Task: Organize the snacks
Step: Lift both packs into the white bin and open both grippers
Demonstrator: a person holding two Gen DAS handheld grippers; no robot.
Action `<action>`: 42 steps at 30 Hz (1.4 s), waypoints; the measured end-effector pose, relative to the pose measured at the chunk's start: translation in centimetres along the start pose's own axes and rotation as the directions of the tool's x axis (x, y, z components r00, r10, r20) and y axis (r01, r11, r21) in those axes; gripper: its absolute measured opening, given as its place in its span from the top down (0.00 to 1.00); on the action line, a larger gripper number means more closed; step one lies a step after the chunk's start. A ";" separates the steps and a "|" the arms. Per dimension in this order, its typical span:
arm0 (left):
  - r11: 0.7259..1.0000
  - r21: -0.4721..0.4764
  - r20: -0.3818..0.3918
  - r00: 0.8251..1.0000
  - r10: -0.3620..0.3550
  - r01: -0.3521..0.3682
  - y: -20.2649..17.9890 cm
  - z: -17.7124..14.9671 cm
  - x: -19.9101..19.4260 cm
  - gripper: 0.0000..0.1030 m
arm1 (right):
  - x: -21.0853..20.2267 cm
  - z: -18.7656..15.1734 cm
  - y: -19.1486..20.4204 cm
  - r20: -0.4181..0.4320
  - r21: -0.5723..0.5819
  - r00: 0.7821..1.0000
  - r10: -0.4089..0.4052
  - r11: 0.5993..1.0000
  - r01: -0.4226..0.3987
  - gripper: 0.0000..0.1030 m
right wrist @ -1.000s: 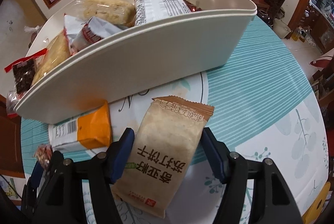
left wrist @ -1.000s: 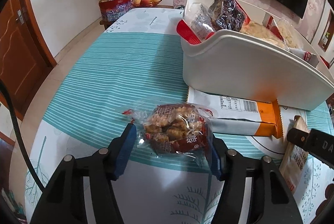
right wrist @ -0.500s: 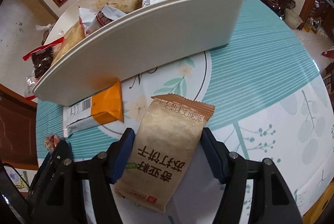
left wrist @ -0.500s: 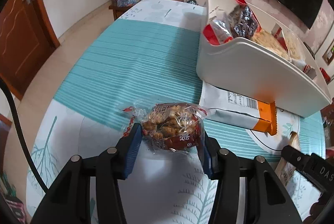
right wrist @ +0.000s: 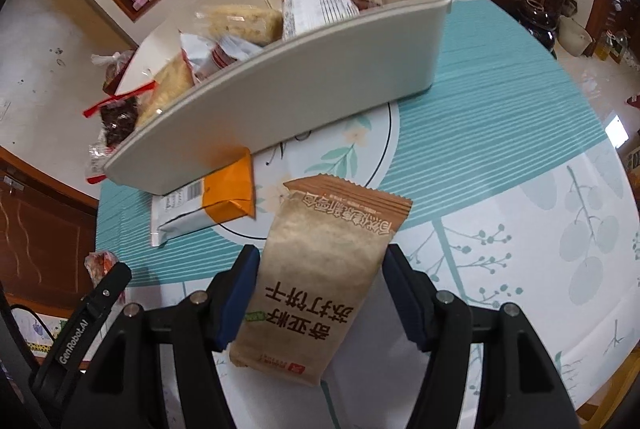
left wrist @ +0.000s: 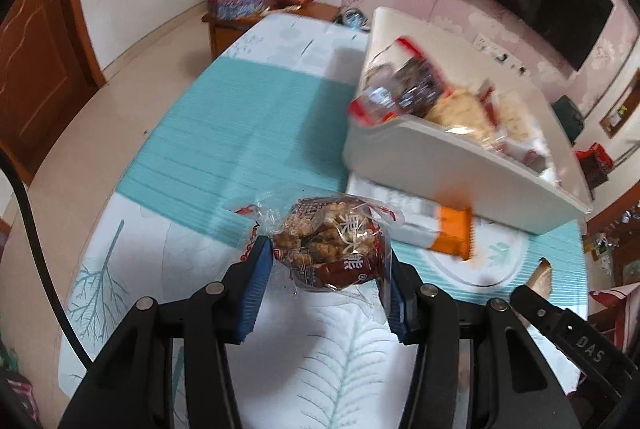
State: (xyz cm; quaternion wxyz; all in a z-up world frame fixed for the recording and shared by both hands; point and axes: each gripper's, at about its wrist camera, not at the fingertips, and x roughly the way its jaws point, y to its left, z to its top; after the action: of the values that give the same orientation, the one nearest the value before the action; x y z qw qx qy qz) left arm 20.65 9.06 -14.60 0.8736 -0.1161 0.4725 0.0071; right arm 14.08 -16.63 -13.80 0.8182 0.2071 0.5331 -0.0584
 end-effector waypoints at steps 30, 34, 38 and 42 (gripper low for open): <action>0.968 0.237 0.206 0.969 -0.136 0.086 -11.9 9.2 -1.5 0.54 | -6.8 10.1 0.8 0.380 -0.162 0.925 0.000 0.985 0.067 0.41; 0.965 0.249 0.207 0.969 -0.137 0.083 -12.7 9.8 0.7 0.54 | -5.7 11.5 1.0 0.398 -0.174 0.917 0.010 0.983 0.065 0.41; 0.969 0.230 0.203 0.970 -0.137 0.089 -12.7 10.0 2.5 0.54 | -4.1 12.4 1.1 0.413 -0.200 0.910 0.024 0.978 0.065 0.41; 0.973 0.219 0.194 0.974 -0.116 0.072 -12.6 10.2 4.2 0.54 | -2.7 12.9 1.2 0.421 -0.205 0.906 0.039 0.977 0.053 0.41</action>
State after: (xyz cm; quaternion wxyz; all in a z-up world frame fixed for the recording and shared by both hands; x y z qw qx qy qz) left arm 32.90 -1.42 -10.20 0.9245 -0.0440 0.3716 -0.0725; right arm 24.27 -21.06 -6.62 0.9313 0.0997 0.3471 -0.0476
